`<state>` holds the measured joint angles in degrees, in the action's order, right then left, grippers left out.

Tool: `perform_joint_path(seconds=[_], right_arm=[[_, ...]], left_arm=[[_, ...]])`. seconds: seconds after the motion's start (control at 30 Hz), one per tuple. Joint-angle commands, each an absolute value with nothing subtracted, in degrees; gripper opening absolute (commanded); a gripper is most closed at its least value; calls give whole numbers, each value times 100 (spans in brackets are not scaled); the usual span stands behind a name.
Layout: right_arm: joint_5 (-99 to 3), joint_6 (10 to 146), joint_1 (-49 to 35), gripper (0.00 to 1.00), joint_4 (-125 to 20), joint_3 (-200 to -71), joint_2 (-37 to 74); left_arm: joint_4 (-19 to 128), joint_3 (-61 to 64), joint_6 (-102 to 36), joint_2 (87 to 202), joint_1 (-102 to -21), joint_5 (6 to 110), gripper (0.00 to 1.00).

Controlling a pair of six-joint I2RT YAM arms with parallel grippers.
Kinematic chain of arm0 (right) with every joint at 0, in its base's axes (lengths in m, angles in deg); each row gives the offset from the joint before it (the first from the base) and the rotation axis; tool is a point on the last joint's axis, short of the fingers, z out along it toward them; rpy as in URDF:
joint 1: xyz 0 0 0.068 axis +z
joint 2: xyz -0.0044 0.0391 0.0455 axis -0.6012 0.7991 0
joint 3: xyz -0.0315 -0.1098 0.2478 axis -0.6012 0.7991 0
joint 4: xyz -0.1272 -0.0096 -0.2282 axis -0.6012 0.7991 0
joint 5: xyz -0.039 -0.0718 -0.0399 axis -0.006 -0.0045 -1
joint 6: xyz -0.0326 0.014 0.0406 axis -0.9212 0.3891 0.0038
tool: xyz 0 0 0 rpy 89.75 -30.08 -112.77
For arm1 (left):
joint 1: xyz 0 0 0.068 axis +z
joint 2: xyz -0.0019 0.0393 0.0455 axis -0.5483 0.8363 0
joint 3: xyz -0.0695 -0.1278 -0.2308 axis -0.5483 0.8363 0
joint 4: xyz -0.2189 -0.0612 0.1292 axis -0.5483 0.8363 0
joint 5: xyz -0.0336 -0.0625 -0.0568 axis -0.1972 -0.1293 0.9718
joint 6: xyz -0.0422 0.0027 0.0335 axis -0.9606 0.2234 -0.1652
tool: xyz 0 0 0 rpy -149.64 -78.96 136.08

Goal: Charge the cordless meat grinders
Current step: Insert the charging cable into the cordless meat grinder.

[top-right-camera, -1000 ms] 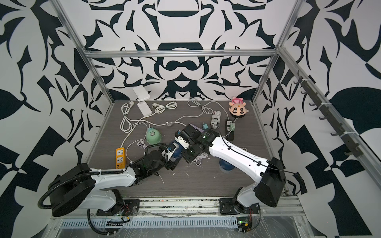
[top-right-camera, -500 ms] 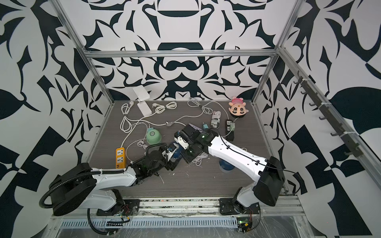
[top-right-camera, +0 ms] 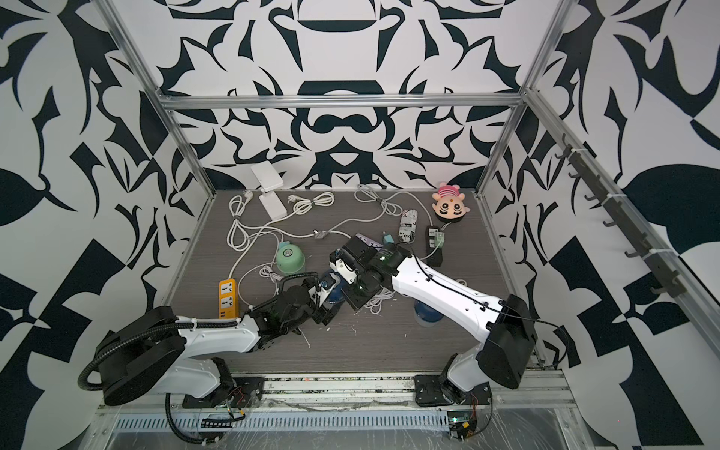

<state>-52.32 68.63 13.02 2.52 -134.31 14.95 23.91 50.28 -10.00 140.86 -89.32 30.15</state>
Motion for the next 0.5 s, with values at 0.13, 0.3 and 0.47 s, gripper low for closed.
perform_joint_path(seconds=[0.13, 0.3, 0.47], right_arm=[[-5018, 6776, 1347, 0, -113, -13739, 1422], [-5174, 6788, 1341, 0, -210, -13703, 1404], [-5274, 6697, 1291, 0, -232, -13728, 1390]], left_arm=[[2232, 4794, -874, 14139, -9029, 3157, 52], [2226, 4835, -863, 14115, -9069, 3170, 51], [2252, 4937, -869, 14008, -9155, 3185, 48]])
